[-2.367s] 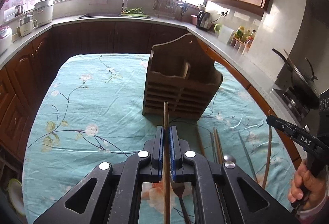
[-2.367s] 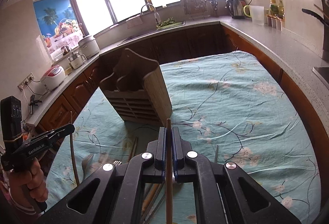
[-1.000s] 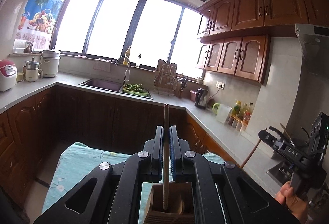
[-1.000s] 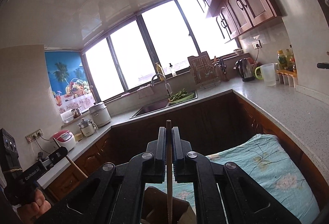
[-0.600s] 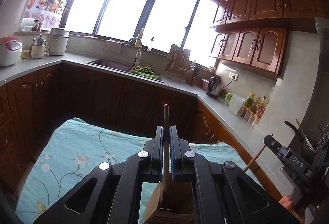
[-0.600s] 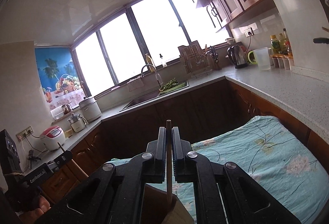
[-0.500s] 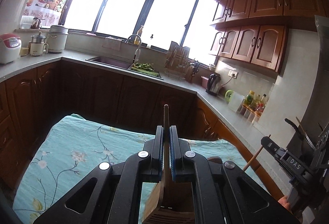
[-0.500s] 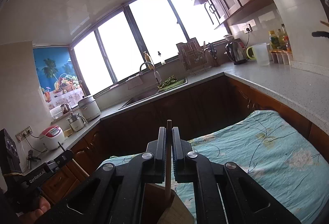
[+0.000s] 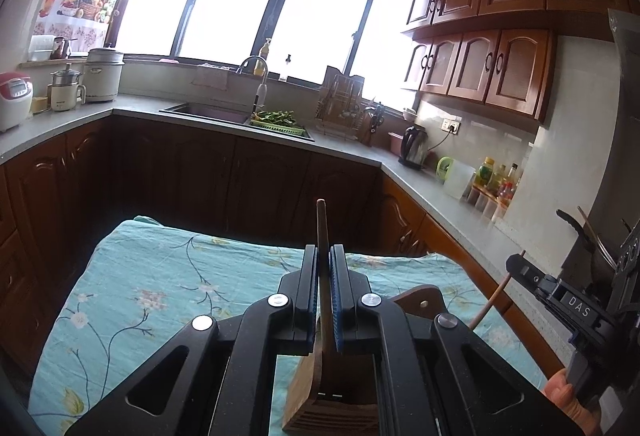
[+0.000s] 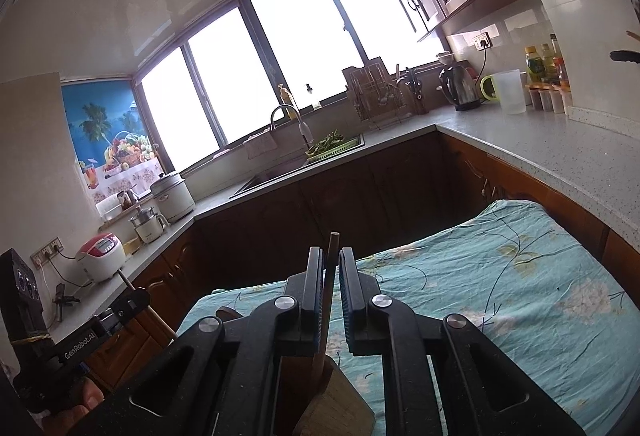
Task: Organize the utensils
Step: 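Lift both held chopsticks upright and lower them into the wooden holder, then open both tools and withdraw them from the holder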
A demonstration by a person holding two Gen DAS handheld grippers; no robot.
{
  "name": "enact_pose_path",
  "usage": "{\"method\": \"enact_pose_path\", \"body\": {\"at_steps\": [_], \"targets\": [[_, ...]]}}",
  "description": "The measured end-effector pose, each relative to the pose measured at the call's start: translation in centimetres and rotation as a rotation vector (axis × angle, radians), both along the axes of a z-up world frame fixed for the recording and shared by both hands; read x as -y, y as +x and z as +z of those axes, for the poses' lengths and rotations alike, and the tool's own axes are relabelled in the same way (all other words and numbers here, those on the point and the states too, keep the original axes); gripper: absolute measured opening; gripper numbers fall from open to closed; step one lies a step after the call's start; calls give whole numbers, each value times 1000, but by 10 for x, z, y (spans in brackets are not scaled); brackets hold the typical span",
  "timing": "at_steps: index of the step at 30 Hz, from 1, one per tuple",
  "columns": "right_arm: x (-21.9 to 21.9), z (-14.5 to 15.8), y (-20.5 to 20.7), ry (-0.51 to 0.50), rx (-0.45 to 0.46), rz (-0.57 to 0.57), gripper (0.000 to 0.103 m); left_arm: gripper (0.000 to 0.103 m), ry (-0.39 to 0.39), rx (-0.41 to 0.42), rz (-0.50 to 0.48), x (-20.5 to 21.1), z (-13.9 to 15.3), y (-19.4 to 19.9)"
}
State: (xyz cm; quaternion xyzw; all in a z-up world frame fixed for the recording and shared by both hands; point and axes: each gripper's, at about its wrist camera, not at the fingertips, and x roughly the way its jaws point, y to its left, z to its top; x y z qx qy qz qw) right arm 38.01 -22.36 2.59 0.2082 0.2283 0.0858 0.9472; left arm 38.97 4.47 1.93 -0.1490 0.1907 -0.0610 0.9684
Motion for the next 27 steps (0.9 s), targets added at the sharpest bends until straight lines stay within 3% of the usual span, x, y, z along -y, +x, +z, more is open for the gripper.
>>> {"method": "enact_pose_path", "body": {"at_steps": [1, 3, 5, 7, 8, 9, 14, 27], "targets": [[1, 0, 0, 9, -4, 6, 23, 11, -5, -8, -4, 1, 0, -3], [6, 2, -6, 29, 4, 14, 64, 38, -13, -10, 6, -2, 1, -9], [11, 7, -16, 43, 23, 8, 86, 49, -11, 8, 18, -6, 6, -17], [17, 13, -25, 52, 25, 6, 98, 59, 2, 6, 23, -8, 8, -26], [20, 16, -31, 63, 24, 14, 103, 70, 5, -1, 30, -10, 10, -31], [22, 18, -36, 70, 24, 20, 103, 78, 10, -5, 41, -12, 11, -37], [31, 27, -73, 47, 7, 40, 103, 89, 22, -29, 68, -16, 13, -76], [51, 12, -180, -72, -56, 10, 103, 90, -11, -118, 39, -14, 11, -182]]}}
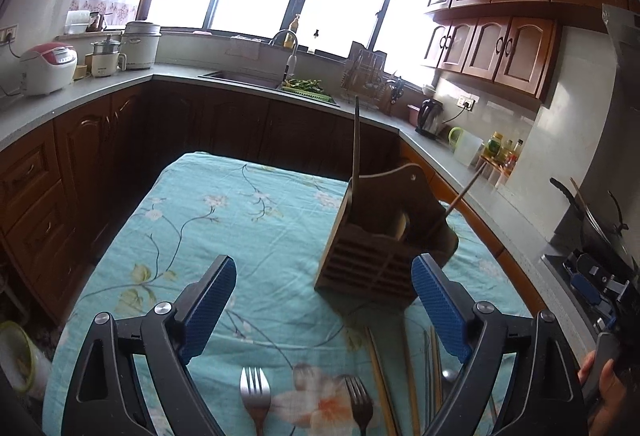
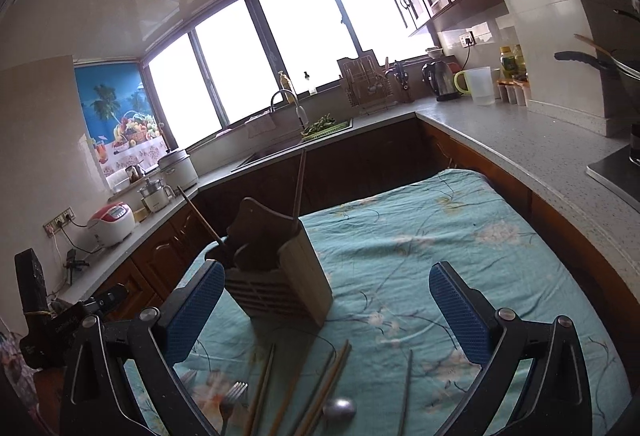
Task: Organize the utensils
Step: 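Open both tools and withdraw them from the holder, then move left tool toward a silver fork while right tool approaches a silver spoon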
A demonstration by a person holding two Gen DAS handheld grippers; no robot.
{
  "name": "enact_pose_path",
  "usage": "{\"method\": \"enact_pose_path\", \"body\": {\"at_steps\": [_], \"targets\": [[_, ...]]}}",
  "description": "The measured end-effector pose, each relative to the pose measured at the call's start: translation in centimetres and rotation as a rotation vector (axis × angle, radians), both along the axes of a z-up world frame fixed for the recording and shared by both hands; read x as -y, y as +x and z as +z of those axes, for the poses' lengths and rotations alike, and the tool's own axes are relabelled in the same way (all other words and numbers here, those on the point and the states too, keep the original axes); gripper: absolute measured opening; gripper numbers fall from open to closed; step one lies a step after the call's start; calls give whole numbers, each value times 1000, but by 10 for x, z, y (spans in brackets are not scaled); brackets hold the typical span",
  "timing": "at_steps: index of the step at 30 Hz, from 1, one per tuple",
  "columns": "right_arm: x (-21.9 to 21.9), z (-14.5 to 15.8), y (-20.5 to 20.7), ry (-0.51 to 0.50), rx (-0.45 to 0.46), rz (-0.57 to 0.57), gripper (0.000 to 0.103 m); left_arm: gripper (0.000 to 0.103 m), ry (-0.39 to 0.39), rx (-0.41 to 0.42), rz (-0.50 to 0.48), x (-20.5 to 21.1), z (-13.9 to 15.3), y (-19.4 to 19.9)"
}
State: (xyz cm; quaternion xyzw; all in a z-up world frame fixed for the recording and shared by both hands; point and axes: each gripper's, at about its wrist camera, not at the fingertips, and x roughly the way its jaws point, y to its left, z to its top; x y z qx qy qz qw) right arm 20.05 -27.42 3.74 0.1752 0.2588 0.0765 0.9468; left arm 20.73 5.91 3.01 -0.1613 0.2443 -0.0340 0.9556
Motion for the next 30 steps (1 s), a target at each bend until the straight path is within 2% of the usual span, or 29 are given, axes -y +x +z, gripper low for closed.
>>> {"method": "enact_pose_path", "body": {"at_steps": [7, 13, 24, 30], "targets": [[2, -22, -33, -8, -72, -10, 103, 90, -49, -73, -3, -2, -11, -31], [-10, -42, -48, -1, -128, 18, 103, 90, -52, -129, -11, 4, -19, -43], [-31, -57, -55, -1, -186, 53, 103, 90, -49, -187, -28, 11, -29, -53], [-40, -67, -49, 5, -223, 78, 103, 88, -52, -222, -65, 18, -32, -43]]}}
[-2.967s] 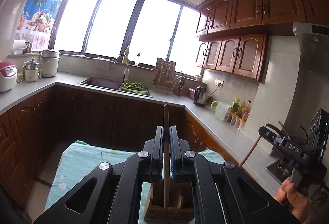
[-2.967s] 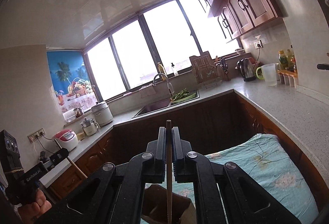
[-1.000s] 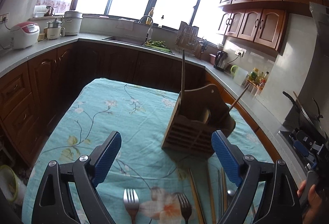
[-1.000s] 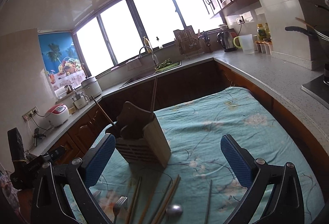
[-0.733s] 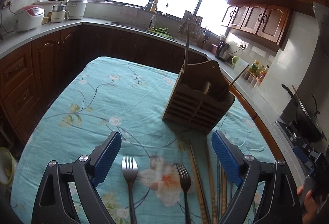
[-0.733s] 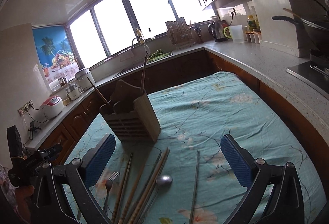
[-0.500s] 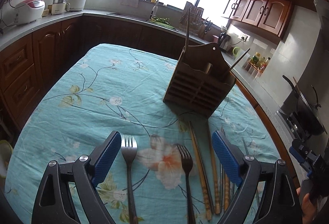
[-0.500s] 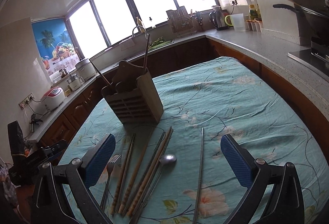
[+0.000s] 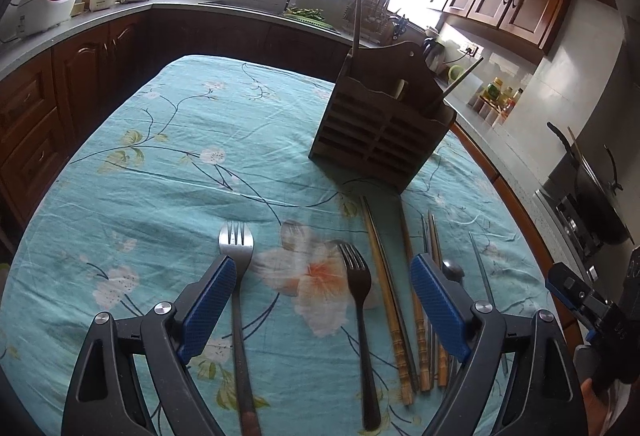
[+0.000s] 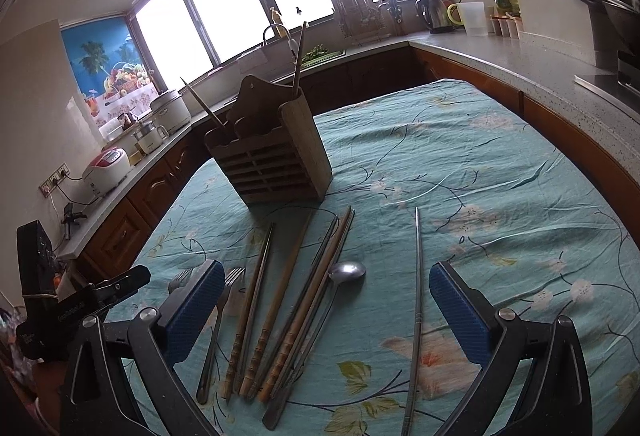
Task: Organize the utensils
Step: 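Move left tool toward a silver fork while right tool approaches a silver spoon, then close left tool on the fork while right tool grasps the spoon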
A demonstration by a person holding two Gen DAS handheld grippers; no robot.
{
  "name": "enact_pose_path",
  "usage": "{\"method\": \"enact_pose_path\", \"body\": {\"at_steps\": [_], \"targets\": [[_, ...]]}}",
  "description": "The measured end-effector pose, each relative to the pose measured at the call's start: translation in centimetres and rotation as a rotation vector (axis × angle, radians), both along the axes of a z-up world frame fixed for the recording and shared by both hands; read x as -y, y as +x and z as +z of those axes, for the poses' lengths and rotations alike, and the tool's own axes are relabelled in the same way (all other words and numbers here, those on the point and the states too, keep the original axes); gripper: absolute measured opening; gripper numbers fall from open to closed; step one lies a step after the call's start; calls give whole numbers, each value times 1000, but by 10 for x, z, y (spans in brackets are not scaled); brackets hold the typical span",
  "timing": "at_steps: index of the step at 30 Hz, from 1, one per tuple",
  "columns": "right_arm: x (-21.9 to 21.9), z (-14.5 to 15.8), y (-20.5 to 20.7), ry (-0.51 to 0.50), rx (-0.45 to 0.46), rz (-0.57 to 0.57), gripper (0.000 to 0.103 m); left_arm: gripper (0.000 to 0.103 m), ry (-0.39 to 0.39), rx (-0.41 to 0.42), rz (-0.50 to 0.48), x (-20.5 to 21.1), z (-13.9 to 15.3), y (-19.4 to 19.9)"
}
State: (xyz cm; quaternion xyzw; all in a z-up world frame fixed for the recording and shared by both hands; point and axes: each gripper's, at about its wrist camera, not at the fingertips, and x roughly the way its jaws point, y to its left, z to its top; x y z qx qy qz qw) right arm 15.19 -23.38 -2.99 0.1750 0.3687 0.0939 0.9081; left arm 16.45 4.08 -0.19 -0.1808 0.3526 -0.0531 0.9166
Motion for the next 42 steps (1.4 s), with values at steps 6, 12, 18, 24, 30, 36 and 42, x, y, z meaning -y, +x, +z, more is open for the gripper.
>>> {"method": "enact_pose_path", "body": {"at_steps": [6, 12, 18, 24, 30, 36, 42], "targets": [[-10, -19, 13, -13, -68, 27, 97, 80, 24, -54, -52, 14, -9, 16], [-23, -46, 33, -24, -179, 59, 60, 60, 34, -129, -108, 30, -23, 41], [-30, -62, 47, -37, -246, 76, 44, 46, 72, -177, -155, 44, -37, 66], [-30, -68, 56, -37, -275, 86, 21, 30, 69, -220, -211, 55, -50, 87], [-20, -69, 55, 42, -280, 92, 3, 2, 58, -216, -253, 62, -55, 95], [-19, -50, 46, 50, -229, 100, 2, 1, -4, -161, -230, 46, -45, 86], [-16, -26, 43, 53, -166, 95, 2, 1, -35, -81, -192, 28, -20, 64]]}}
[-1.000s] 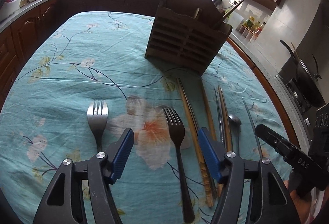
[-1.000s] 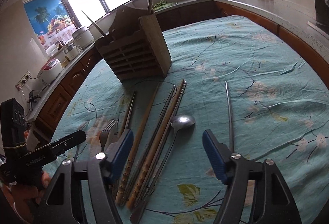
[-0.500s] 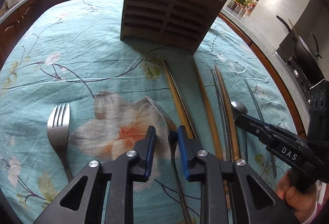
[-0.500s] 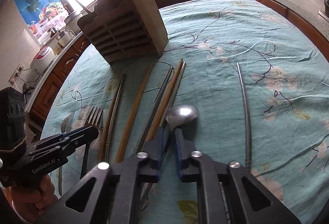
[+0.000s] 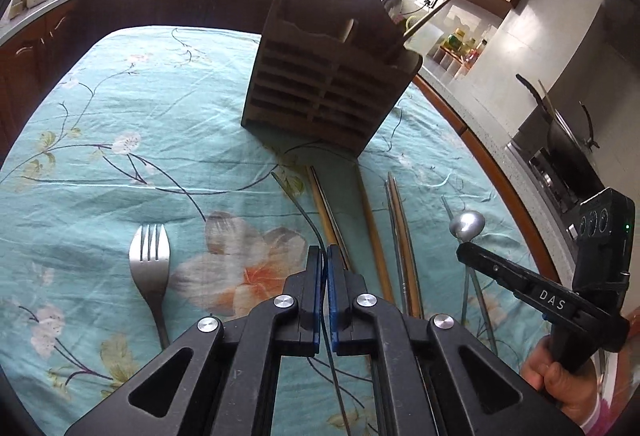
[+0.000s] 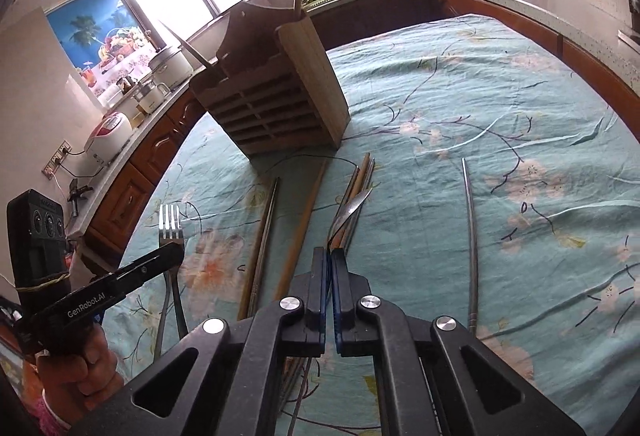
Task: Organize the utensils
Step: 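Close left tool on the fork while right tool grasps the spoon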
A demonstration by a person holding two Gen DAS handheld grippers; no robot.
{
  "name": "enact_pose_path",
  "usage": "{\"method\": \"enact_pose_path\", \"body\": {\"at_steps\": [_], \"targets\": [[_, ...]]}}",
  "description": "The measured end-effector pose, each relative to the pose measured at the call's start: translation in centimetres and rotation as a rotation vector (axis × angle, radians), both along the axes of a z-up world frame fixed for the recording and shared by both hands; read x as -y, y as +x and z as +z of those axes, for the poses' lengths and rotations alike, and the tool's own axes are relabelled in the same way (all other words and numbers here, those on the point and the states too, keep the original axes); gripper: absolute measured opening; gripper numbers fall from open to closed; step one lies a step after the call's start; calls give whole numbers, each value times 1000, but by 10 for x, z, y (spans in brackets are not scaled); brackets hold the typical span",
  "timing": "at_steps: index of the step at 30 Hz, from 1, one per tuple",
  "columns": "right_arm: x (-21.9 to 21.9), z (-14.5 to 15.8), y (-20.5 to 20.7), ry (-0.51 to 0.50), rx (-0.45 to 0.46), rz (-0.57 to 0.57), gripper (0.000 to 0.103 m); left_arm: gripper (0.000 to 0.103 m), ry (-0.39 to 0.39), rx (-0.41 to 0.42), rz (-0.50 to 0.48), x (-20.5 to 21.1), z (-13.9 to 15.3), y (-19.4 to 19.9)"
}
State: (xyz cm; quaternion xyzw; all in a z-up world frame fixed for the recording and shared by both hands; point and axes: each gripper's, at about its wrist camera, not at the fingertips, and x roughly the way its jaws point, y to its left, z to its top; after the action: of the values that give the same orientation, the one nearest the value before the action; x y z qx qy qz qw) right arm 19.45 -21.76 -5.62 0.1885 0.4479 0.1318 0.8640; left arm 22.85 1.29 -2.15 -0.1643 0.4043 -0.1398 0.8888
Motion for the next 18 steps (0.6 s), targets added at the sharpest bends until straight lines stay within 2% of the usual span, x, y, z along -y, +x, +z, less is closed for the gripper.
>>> {"method": "enact_pose_path", "body": {"at_steps": [12, 18], "targets": [[5, 48, -7, -4, 137, -25, 2, 1, -35, 124, 38, -22, 41, -40], [7, 67, 0, -13, 197, -35, 2, 1, -40, 173, 49, -30, 57, -48]]}}
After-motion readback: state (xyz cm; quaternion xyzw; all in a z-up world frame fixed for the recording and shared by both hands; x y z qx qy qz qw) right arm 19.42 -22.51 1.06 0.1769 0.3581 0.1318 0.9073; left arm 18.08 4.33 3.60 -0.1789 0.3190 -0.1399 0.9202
